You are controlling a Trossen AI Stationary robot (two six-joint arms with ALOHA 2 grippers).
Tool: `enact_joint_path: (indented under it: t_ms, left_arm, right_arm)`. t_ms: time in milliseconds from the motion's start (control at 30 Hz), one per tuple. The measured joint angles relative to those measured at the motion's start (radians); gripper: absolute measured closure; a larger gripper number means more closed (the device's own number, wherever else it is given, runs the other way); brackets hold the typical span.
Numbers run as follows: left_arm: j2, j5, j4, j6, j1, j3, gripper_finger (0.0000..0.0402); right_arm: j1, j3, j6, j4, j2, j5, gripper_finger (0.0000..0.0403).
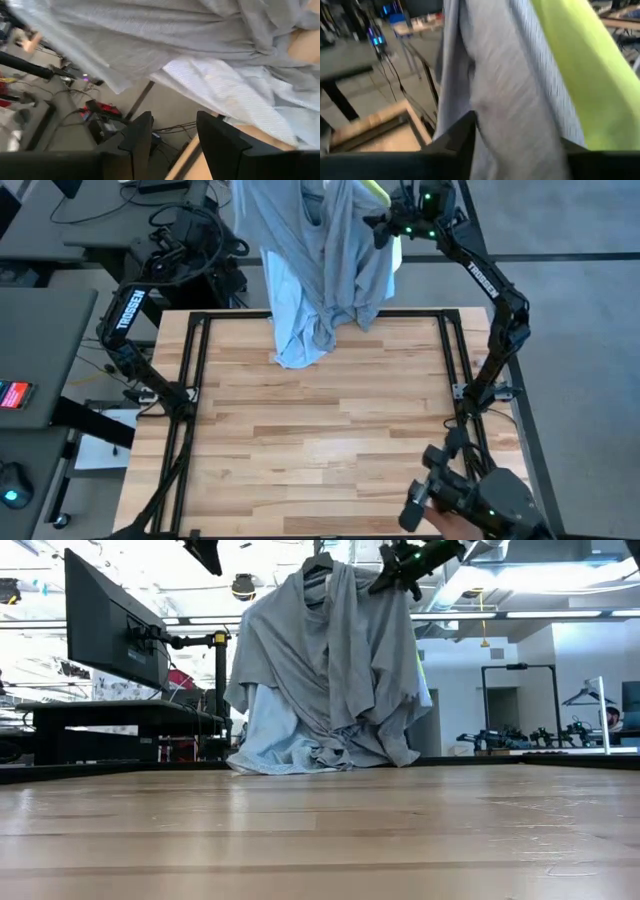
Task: Hang clothes
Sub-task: Hang the gray shirt on the rack, then unhang the gray shirt from the rack
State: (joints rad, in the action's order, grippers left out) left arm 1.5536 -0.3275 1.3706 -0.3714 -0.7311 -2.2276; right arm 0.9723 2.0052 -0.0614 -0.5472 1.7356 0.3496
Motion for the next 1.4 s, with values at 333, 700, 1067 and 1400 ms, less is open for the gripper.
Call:
enact_joint_path:
  t_ms: [333, 700, 1067, 1400]
  left_arm:
    - [-0.003, 0.282, 0.012, 0.058, 0.0, 0.0, 0.026]
    - [-0.023, 0.385, 0.028, 0.145, 0.182, 0.07, 0.026]
    - [-0.131, 0.255, -0.22, 0.375, 0.569, 0.512, 0.026]
    - [-0.343, 0.184, -0.978, 0.533, 0.767, 0.849, 0.026]
  right_arm:
    - [-0.055, 0.0, 0.007, -0.361, -0.218, 0.002, 0.0193]
    - [-0.369, -0.054, 0.159, -0.745, -0.404, -0.067, 0.02]
    - [-0.827, -0.593, 0.447, -0.398, -0.565, -0.312, 0.0201]
    - [-1.019, -0.84, 0.446, 0.195, -0.575, -0.378, 0.0201]
